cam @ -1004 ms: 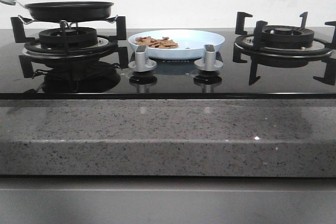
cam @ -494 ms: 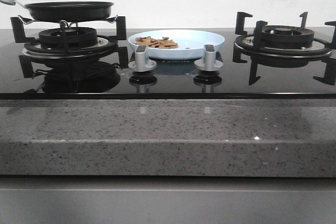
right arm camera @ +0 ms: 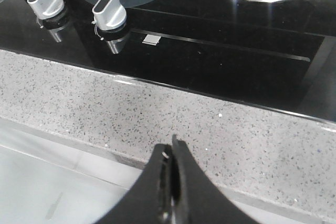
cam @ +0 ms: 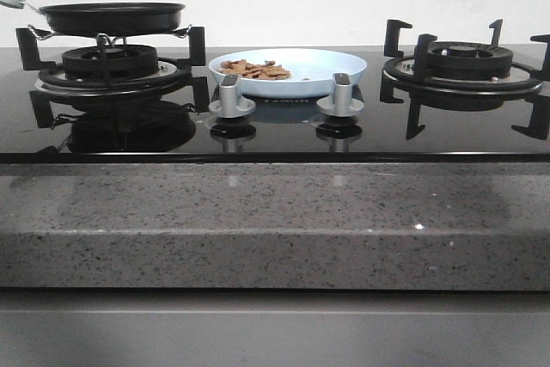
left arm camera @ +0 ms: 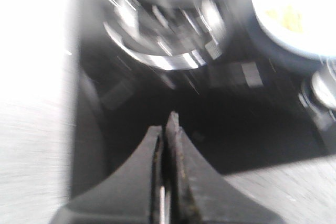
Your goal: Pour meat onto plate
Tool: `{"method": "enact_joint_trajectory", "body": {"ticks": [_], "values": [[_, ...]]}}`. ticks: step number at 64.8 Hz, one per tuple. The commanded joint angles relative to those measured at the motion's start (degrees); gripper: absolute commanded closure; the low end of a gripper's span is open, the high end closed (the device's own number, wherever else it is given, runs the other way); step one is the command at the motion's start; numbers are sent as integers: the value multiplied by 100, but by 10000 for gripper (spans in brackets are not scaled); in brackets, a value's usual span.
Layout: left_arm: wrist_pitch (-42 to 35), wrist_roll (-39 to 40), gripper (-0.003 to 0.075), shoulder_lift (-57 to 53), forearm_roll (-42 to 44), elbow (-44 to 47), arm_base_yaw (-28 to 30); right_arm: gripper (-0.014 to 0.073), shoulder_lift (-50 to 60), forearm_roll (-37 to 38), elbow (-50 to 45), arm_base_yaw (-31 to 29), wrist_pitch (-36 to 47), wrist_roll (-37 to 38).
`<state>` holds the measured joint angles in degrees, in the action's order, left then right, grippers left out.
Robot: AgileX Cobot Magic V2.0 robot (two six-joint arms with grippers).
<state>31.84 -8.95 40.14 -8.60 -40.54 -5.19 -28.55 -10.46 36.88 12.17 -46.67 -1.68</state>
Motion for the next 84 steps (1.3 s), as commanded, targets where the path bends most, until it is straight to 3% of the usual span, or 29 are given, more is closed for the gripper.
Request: {"method": "enact_joint_trajectory", "body": {"ticks": [1, 12, 33, 45, 56, 84], "values": [[-933, 3, 741, -677, -12, 434, 171, 662, -9, 16, 149, -5, 362, -6], [-1741, 3, 741, -1978, -150, 1600, 349, 662, -9, 16, 149, -5, 362, -6], [-2232, 99, 741, -3173, -592, 2940, 342, 662, -9, 16, 149, -5, 362, -6], [-2547, 1374, 741, -4123, 496, 3626, 236, 662, -9, 16, 149, -5, 362, -6], [-3374, 1417, 741, -4144, 530, 4121, 226, 662, -9, 16, 149, -5, 339, -6], [-3854, 1159, 741, -4144, 530, 4107, 141, 662, -9, 16, 149, -5, 337, -6]]}}
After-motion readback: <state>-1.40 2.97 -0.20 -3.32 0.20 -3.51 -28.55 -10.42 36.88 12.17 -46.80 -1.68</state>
